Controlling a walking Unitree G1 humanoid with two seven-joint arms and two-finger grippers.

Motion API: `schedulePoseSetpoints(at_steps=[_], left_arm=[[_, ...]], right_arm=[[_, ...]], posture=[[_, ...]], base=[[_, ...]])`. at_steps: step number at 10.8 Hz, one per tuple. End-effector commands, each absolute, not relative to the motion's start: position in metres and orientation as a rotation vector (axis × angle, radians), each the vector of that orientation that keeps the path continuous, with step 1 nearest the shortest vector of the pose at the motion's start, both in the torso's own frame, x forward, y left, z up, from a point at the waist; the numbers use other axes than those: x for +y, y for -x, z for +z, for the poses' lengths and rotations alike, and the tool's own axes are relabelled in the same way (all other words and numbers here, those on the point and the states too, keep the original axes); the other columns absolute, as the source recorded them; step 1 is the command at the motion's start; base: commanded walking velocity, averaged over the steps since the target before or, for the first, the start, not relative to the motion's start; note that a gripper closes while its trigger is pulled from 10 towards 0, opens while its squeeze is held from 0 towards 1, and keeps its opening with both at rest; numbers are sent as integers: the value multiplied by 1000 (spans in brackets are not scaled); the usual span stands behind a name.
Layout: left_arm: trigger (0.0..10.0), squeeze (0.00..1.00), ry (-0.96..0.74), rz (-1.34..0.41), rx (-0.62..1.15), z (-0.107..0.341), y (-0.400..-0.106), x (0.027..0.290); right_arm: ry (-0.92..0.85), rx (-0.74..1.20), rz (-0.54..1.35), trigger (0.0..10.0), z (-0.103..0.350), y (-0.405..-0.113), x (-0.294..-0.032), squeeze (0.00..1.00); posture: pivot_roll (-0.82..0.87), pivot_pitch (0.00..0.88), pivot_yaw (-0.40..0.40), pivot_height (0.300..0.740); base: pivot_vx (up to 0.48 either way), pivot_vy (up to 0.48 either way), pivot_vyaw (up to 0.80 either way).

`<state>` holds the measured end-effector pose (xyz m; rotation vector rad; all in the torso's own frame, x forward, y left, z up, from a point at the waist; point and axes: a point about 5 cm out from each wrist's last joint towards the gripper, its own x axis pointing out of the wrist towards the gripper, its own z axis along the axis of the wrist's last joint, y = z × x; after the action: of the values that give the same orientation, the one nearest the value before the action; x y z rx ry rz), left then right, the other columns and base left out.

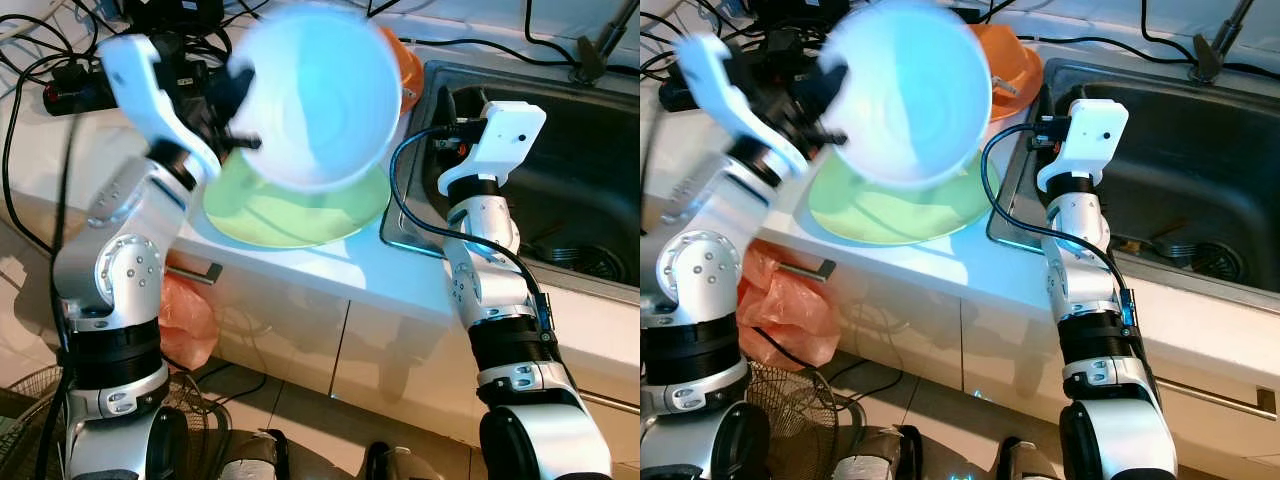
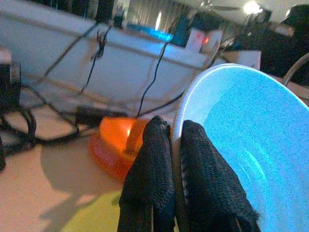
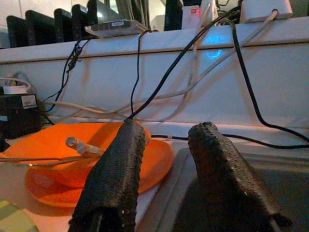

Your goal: Kitchen organization

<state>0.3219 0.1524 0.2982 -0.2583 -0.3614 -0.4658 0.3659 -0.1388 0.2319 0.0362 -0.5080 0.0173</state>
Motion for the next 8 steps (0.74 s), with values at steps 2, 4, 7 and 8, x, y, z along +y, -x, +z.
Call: schedulePoseSetpoints(at_steps=[2,4,7,8], left_arm=[[10000,0,234,-478,-499,318,-314,146],[10000,0,173,-391,-596,328,-316,140],[10000,0,-54,-317,-740,338,-321,112],[10000,0,-96,-315,-755,337,-324,105]], right_arm=[[-34,-521,-4,10000,236,-367,-144,0],[-28,-526,-13,10000,239,-368,-147,0],[-27,-537,-24,10000,243,-369,-154,0],[-58,-533,-25,10000,245,-369,-158,0]], posture=[[87,135,17,740],[86,132,15,740],[83,134,13,740],[83,134,13,740]], base=[[0,0,0],[0,0,0],[0,0,0],[0,0,0]])
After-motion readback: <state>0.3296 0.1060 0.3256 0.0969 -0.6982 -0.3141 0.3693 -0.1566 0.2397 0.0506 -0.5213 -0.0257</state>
